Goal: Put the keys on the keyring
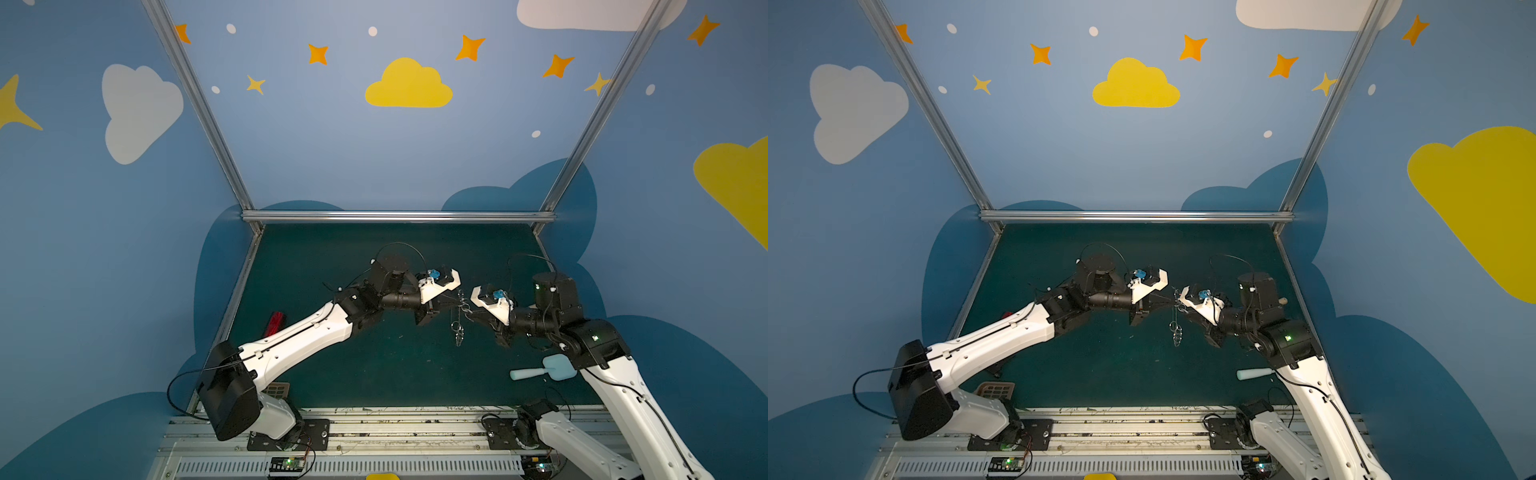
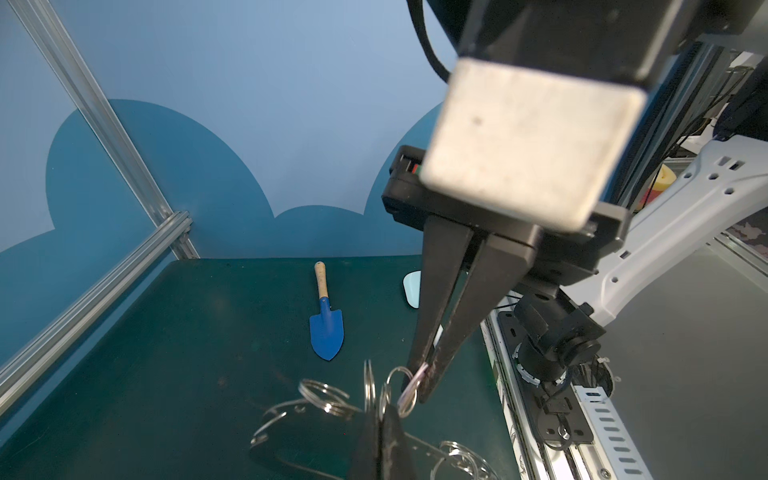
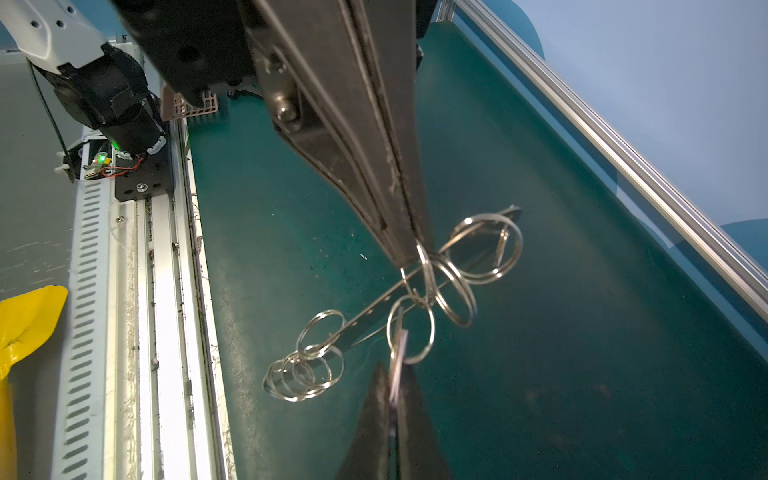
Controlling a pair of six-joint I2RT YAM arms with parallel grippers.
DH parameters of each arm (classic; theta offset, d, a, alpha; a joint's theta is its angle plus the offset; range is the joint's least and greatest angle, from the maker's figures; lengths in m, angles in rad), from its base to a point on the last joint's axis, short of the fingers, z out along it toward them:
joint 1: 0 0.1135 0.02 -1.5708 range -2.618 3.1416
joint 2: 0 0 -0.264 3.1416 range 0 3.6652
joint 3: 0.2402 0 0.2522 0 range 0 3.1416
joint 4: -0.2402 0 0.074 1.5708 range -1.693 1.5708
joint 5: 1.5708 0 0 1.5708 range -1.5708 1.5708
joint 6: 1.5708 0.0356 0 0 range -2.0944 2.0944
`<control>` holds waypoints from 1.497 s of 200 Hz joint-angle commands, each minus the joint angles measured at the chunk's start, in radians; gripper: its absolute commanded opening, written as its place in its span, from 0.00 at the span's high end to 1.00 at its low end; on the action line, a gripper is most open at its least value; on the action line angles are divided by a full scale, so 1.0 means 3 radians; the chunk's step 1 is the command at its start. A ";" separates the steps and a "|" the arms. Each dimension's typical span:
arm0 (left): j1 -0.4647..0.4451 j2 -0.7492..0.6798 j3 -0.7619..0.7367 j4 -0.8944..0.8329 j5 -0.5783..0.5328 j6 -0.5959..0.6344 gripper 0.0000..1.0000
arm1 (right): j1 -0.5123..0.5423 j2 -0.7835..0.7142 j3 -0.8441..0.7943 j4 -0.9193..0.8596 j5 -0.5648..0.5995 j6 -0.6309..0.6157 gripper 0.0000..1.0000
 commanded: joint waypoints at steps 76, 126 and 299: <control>0.0015 0.0009 0.0032 0.0278 0.0059 -0.0087 0.96 | 0.0039 0.0154 -0.0137 0.0250 -0.0317 0.0242 1.00; 0.0019 -0.0034 -0.0024 0.0350 0.0052 -0.0141 0.96 | 0.0035 0.0176 -0.0249 0.0444 -0.0417 0.0331 1.00; 0.0107 -0.0077 -0.0216 0.0858 0.0436 -0.0451 0.96 | -0.0432 -0.0452 -0.0778 0.1779 -0.0906 0.1556 0.80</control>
